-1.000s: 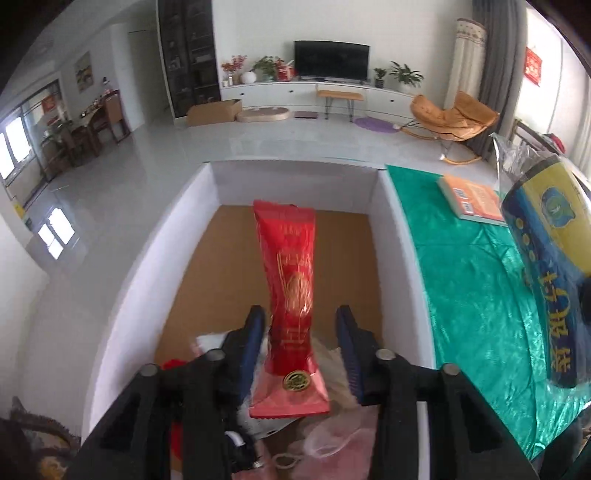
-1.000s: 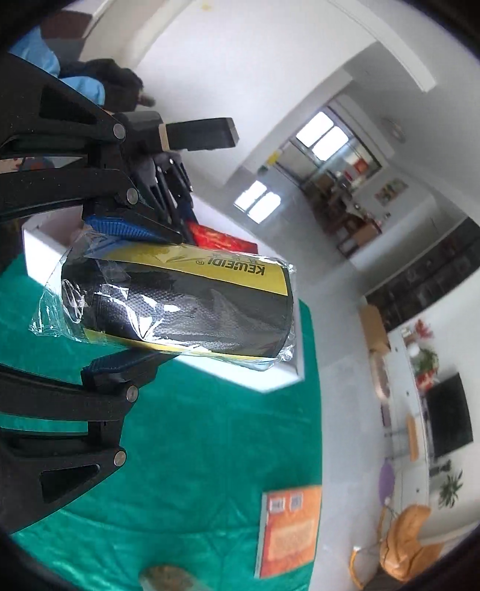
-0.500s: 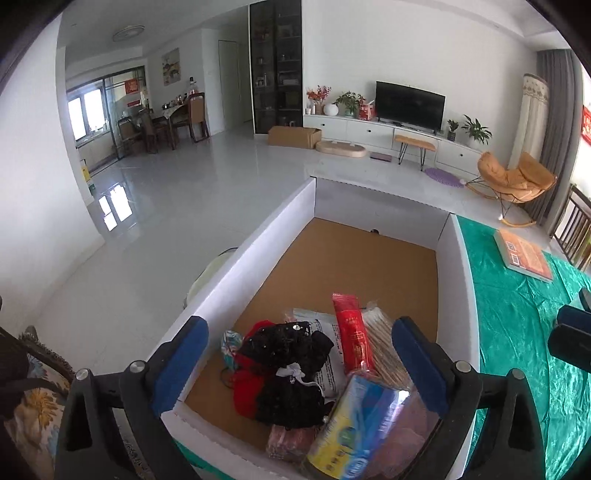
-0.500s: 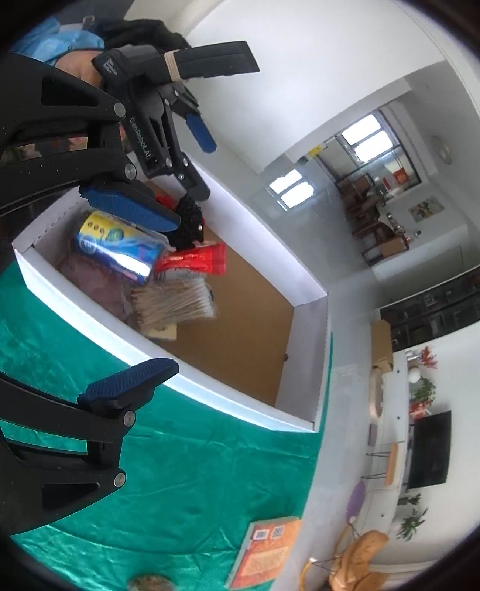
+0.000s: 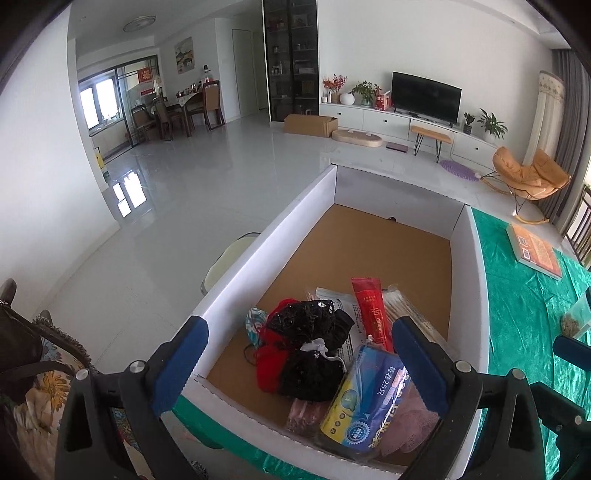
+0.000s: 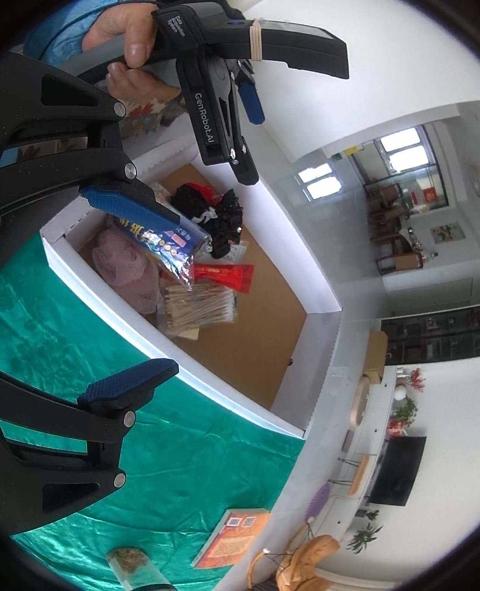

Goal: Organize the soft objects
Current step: 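Open both tools over the white box to drop the packet and roll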

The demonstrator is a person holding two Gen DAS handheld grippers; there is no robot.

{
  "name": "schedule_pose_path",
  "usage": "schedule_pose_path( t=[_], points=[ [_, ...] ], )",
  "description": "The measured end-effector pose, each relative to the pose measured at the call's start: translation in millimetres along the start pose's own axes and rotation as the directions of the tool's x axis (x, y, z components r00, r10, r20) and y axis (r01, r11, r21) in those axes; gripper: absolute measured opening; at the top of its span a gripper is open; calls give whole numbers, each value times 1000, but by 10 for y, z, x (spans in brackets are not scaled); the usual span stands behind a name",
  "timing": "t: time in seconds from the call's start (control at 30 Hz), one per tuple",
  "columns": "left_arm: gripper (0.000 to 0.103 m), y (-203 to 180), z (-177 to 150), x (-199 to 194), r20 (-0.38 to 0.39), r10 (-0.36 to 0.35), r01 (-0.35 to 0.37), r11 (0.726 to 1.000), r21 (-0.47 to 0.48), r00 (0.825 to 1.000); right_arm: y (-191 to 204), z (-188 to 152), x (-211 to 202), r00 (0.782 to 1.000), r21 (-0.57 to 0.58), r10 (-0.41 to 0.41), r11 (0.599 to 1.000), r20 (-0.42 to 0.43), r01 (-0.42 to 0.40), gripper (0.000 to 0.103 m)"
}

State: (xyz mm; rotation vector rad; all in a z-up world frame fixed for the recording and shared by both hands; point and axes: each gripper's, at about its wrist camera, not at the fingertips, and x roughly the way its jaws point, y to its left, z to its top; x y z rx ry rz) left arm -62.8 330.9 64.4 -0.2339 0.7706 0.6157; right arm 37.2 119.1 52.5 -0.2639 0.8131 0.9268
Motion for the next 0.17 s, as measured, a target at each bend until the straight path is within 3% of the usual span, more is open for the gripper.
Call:
schedule_pose_path(
  t=[0.17],
  points=[
    [103,-51,-47,-70,15,-4,4,1000,4,1000,-16,-36,-56,1000,-3,3,1000,17,-3,75]
  ],
)
